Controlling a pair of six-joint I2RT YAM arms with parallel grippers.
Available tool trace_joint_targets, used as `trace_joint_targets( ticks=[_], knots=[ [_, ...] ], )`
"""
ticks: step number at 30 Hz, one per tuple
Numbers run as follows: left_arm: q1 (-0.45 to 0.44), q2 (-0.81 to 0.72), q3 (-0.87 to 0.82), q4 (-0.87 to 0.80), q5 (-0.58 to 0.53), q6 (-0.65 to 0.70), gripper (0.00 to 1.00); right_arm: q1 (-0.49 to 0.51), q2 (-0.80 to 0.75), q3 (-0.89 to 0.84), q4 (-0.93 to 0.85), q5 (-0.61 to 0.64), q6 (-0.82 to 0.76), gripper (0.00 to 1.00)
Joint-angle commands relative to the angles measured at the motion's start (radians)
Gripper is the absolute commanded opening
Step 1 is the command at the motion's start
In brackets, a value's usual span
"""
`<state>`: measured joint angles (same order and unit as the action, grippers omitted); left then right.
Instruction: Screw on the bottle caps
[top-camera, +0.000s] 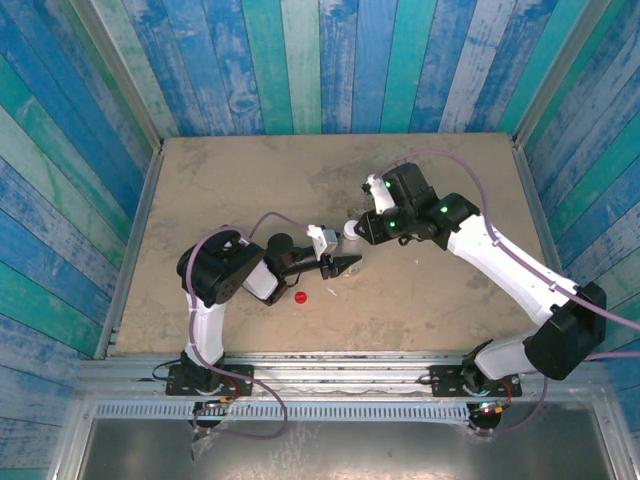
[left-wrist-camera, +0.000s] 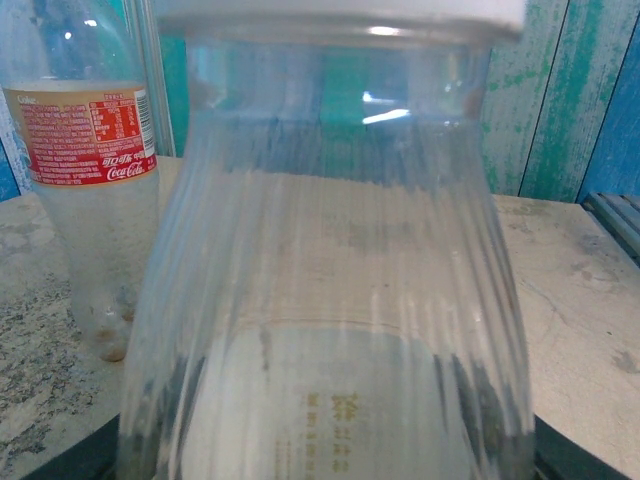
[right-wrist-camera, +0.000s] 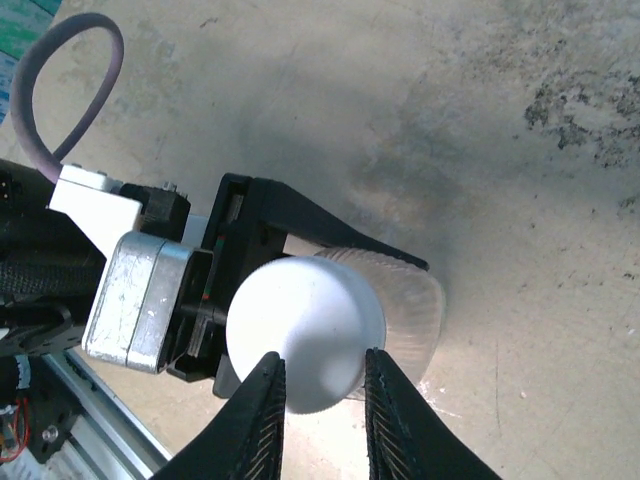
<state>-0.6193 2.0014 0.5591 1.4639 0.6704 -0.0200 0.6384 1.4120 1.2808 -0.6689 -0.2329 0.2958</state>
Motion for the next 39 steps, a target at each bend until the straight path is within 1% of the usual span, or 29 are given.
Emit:
trace_joint_targets(
  ticks=[1,5,7,8,11,17,20,23,26,31,36,39],
  knots=[
    [-0.011,0.04,-0.002,-0.09,0.009,-0.014,0.6,0.001,-0.003,-0.004,-0.075,-0.003,0.007,0.3],
    [-0.011,0.032,-0.004,-0.112,0.008,0.004,0.6,0.009,-0.01,0.021,-0.076,0.051,-0.021,0.52],
    [-0.011,0.029,-0.004,-0.113,0.007,0.005,0.6,0.023,-0.004,0.045,-0.091,0.09,-0.044,0.6],
    [-0.011,0.028,-0.004,-0.113,0.008,0.004,0.6,0.032,0.002,0.06,-0.105,0.117,-0.056,0.62],
    [-0.01,0.026,-0.004,-0.117,0.007,0.004,0.6,0.052,0.025,0.103,-0.135,0.178,-0.072,0.65],
    [-0.011,0.026,-0.004,-0.117,0.006,0.005,0.6,0.058,0.054,0.151,-0.135,0.167,-0.088,0.65],
    [-0.01,0.025,-0.003,-0.121,0.004,0.005,0.6,0.077,0.092,0.193,-0.168,0.181,-0.114,0.69],
    [-0.011,0.02,-0.001,-0.129,0.004,0.009,0.6,0.095,0.132,0.232,-0.205,0.214,-0.131,0.69],
    [-0.011,0.015,-0.006,-0.135,0.0,0.015,0.6,0.099,0.161,0.254,-0.224,0.22,-0.142,0.67],
    [-0.011,0.009,-0.006,-0.148,-0.004,0.024,0.6,0.113,0.194,0.288,-0.245,0.227,-0.149,0.6],
    [-0.011,0.012,-0.004,-0.147,-0.001,0.022,0.6,0.114,0.199,0.294,-0.251,0.233,-0.148,0.51],
    [-0.01,0.015,-0.002,-0.146,-0.001,0.022,0.6,0.115,0.196,0.297,-0.254,0.232,-0.146,0.48]
  ],
)
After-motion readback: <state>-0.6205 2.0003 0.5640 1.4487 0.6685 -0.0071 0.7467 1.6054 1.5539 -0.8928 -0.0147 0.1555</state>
